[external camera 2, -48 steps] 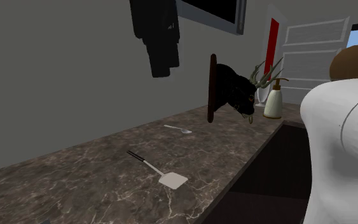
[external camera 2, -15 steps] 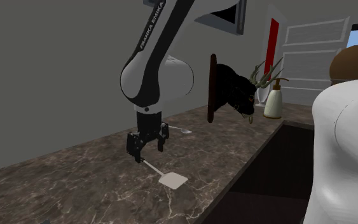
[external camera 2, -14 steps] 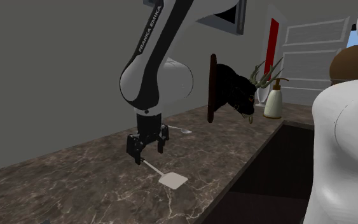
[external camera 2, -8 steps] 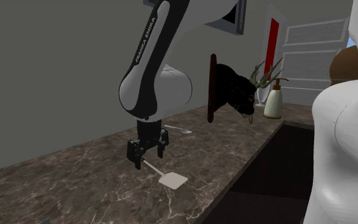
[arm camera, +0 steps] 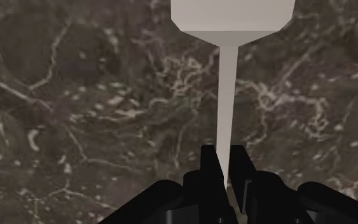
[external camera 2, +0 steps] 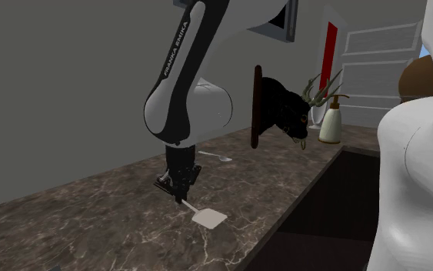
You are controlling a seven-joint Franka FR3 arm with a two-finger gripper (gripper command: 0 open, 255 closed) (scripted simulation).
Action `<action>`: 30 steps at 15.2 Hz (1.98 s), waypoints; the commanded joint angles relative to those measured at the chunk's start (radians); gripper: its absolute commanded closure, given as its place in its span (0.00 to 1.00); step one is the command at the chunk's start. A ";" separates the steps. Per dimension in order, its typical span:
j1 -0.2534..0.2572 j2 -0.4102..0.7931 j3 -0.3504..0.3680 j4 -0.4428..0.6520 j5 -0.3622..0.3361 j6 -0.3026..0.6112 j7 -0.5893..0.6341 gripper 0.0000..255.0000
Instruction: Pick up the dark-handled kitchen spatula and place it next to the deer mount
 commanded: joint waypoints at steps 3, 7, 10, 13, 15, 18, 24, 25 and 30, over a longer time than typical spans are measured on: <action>0.000 0.000 0.000 0.000 0.000 0.000 0.000 1.00; 0.001 -0.015 -0.003 0.001 -0.011 -0.014 0.008 1.00; 0.001 -0.058 -0.007 0.004 -0.041 -0.059 0.030 1.00; 0.000 -0.099 -0.009 0.011 -0.067 -0.104 0.048 1.00; -0.001 -0.125 -0.009 0.016 -0.081 -0.134 0.058 1.00; -0.004 -0.162 -0.007 0.026 -0.099 -0.180 0.071 1.00; -0.009 -0.230 0.000 0.052 -0.125 -0.272 0.090 1.00; -0.010 -0.240 0.001 0.058 -0.128 -0.287 0.092 1.00; -0.012 -0.288 0.008 0.087 -0.140 -0.363 0.102 1.00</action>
